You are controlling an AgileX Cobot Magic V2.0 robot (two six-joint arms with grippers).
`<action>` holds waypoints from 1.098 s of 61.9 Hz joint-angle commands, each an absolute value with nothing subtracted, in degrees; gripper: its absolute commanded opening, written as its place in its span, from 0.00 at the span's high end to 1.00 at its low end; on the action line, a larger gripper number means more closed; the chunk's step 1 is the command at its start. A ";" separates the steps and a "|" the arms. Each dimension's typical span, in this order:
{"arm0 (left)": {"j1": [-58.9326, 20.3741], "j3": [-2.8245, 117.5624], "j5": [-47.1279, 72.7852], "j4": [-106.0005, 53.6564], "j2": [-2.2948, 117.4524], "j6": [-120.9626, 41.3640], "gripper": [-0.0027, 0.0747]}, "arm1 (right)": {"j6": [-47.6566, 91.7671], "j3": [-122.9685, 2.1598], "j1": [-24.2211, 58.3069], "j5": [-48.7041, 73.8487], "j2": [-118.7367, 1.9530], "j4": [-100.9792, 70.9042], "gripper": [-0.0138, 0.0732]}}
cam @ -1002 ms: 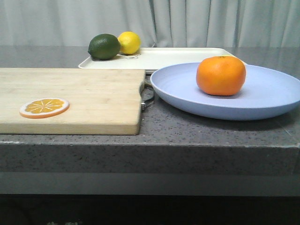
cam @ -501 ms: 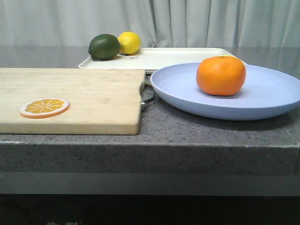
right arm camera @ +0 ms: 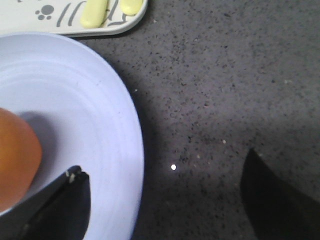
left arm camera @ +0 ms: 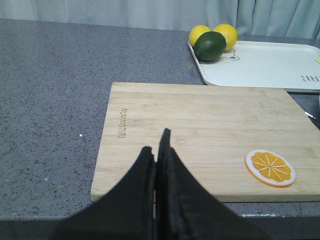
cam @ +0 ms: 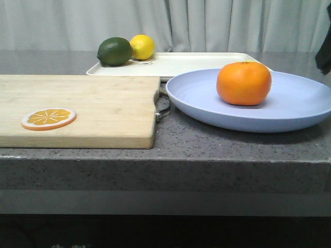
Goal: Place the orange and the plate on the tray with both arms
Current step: 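Grip the blue plate rim with the right gripper and lift it, then carry the plate with the orange onto the white tray and lower it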
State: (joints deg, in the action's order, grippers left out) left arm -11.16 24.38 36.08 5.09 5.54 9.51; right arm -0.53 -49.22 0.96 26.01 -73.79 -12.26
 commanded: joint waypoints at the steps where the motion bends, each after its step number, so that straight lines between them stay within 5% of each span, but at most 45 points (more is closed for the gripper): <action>1: -10.89 25.75 31.51 4.92 6.12 9.97 0.99 | 0.00 -52.98 0.84 23.91 -76.35 -14.05 0.24; 24: -10.89 25.75 31.32 4.92 6.12 9.97 0.99 | 0.00 -55.64 3.13 23.77 -82.56 -14.98 0.63; 36: -10.89 25.75 31.32 4.92 6.12 9.97 0.99 | 0.00 -55.71 3.13 24.99 -82.58 -15.15 0.93; 68: -10.89 25.75 31.32 4.92 6.12 9.97 0.99 | 0.49 -75.68 1.63 47.05 -83.12 -20.39 0.92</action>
State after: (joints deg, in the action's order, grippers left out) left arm -11.16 24.38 36.08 5.09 5.54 9.51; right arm 0.00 -69.79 1.94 46.27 -84.65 -17.71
